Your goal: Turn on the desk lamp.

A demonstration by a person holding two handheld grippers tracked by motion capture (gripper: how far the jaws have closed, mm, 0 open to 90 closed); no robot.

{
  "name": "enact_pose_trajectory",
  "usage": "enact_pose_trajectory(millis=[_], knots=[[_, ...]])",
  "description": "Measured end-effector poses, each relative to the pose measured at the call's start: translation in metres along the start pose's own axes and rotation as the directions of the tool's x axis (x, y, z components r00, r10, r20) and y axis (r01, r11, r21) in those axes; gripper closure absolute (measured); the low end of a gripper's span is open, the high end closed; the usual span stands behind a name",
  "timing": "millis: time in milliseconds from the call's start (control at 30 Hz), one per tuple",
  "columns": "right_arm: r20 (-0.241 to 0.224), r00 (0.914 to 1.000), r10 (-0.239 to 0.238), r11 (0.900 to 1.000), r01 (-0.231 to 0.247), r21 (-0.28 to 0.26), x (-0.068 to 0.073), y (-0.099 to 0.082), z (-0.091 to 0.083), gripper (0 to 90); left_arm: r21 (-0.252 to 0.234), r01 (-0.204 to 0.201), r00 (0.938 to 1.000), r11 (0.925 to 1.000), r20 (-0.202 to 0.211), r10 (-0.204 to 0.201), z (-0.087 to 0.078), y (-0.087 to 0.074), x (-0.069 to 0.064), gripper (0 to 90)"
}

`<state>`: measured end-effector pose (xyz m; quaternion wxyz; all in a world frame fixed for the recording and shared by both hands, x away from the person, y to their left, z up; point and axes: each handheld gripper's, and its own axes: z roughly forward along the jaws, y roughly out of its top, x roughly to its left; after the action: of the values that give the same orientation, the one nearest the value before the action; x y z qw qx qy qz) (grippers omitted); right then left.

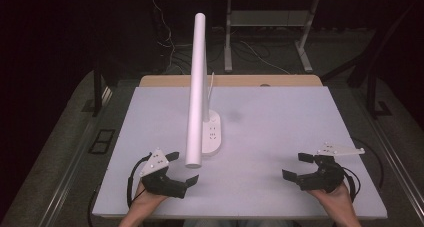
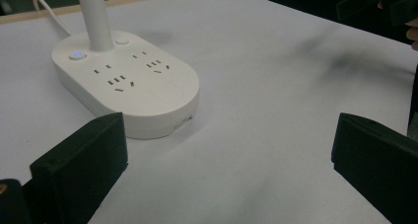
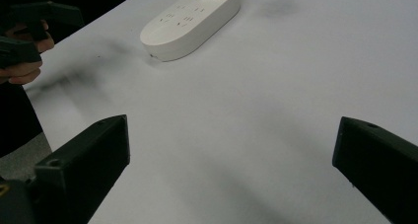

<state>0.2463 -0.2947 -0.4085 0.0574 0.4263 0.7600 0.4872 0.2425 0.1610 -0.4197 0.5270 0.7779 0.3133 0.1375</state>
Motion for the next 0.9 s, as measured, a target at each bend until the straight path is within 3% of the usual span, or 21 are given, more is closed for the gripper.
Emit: enact_pose_trajectory(millis=[467, 900], knots=[[-0.001, 1.0, -0.004, 0.9999, 0.004, 0.009, -0.0017, 0.0002, 0.0004, 0.4, 0.004, 0.004, 0.9999, 1.0, 0.01, -0.004, 0.0, -0.0009, 0.001, 0.2], [-0.002, 0.9996, 0.028, 0.9995, -0.028, 0.015, -0.0072, 0.0009, 0.0008, 0.3, 0.018, 0.003, 0.9998, 0.9998, 0.018, -0.003, 0.0032, -0.0023, 0.0024, 0.3]])
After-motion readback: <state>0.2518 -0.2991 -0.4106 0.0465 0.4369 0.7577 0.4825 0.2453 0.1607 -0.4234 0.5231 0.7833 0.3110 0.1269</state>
